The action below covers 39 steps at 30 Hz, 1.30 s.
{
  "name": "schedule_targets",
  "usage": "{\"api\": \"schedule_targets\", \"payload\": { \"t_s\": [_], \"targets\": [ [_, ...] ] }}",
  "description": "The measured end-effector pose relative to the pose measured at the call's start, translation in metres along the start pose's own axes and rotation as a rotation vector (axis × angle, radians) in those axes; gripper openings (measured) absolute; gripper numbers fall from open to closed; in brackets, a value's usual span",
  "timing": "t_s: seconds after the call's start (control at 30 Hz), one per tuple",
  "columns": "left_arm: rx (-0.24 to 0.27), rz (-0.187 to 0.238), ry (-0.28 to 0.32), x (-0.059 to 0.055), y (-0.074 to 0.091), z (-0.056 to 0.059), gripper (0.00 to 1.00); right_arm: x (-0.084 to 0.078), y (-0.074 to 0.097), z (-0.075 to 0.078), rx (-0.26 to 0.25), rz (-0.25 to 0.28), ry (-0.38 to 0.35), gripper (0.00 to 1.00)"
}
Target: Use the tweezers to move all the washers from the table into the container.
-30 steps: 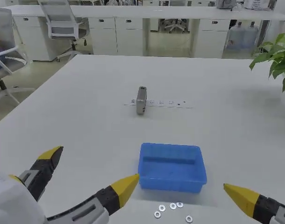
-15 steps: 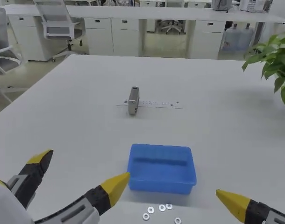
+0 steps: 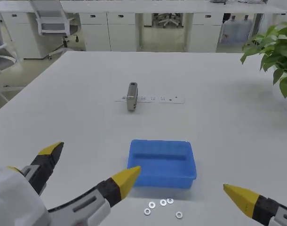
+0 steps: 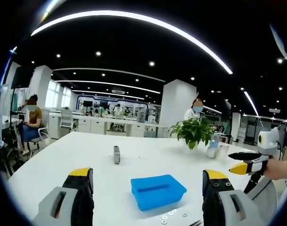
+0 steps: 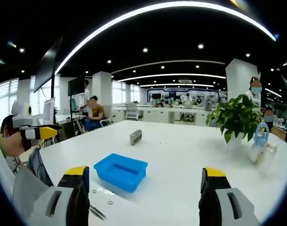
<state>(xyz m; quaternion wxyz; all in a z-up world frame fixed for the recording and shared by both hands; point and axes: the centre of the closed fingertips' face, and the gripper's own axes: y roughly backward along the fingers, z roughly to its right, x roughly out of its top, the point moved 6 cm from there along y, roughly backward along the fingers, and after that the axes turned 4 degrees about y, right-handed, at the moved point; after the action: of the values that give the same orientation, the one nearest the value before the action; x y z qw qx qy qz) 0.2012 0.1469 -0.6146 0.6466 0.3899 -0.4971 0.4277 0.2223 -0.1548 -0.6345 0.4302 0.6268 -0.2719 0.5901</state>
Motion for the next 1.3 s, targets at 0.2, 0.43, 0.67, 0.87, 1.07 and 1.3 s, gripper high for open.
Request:
{"api": "schedule_targets", "payload": {
  "t_s": [0.2,0.43,0.67,0.87,1.07,1.3],
  "targets": [
    [0.021,-0.005,0.034,-0.001,0.001,-0.007,0.99,0.001,0.003,0.001,-0.009,-0.003,0.019,0.98],
    [0.023,0.026,0.057,0.008,0.005,-0.006,0.99,-0.004,-0.002,-0.004,-0.007,-0.002,0.012,0.93],
    [0.049,0.014,0.061,0.005,0.007,-0.012,0.98,-0.002,-0.003,-0.001,-0.004,0.003,0.009,0.93],
    [0.047,0.005,0.061,0.002,0.008,-0.011,0.95,-0.006,-0.006,0.003,0.0,-0.005,-0.006,0.94],
    [0.048,-0.006,0.035,0.003,0.007,-0.012,0.95,-0.002,-0.009,0.001,0.01,0.007,0.019,0.91],
    [0.056,-0.031,0.021,-0.005,0.013,-0.014,0.94,-0.009,-0.006,0.001,0.011,-0.011,0.021,0.89]
  ]
}}
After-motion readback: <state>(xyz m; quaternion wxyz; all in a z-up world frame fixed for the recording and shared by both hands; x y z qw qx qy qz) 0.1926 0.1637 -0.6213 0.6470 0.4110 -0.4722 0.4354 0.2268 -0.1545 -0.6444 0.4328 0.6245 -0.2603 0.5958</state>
